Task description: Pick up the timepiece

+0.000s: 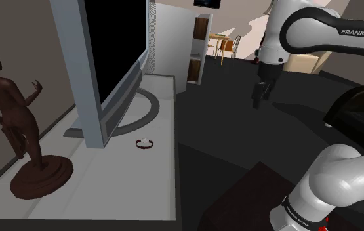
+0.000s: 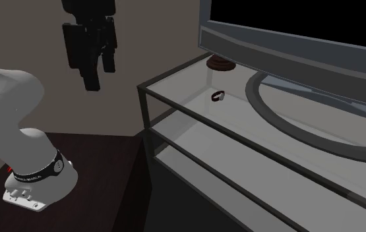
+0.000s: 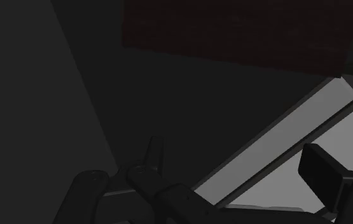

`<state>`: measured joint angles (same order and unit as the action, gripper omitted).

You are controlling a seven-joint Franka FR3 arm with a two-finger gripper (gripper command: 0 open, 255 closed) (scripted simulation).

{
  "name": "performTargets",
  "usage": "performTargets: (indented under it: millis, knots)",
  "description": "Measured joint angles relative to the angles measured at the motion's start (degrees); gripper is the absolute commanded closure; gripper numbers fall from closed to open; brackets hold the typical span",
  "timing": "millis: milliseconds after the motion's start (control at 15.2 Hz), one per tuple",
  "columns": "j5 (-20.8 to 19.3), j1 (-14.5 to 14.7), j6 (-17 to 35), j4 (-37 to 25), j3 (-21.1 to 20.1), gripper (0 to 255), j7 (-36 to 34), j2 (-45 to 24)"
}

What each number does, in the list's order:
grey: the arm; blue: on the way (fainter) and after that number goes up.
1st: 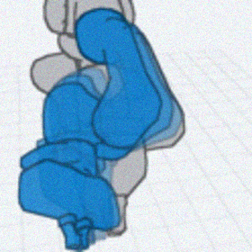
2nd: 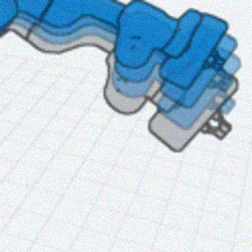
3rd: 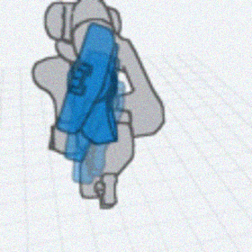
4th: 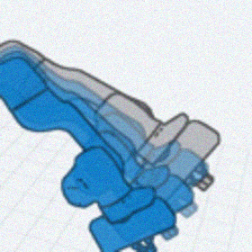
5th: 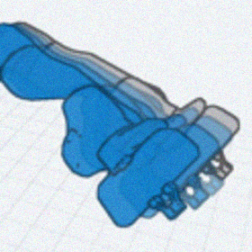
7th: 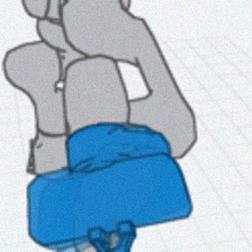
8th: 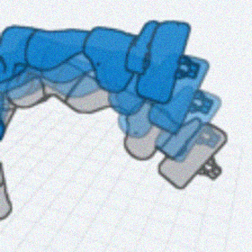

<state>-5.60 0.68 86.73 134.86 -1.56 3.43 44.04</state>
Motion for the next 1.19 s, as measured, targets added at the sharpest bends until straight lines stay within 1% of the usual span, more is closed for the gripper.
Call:
performTargets:
  millis: [132, 462, 660, 858, 1188]
  knots:
    - [0.2, 0.2, 0.8, 0.0, -0.1, 0, 0.0, -0.8]
    - [1.8, 2.1, 6.5, -1.5, -0.9, 0, 1.3, -8.4]
    - [3.0, 3.5, 10.8, -2.8, -2.1, 0, 1.5, -14.2]
    - [4.0, 4.8, 13.7, -5.4, -3.0, 0, 2.3, -19.9]
    - [5.2, 6.7, 17.5, -11.5, -4.6, 0, 3.6, -30.0]
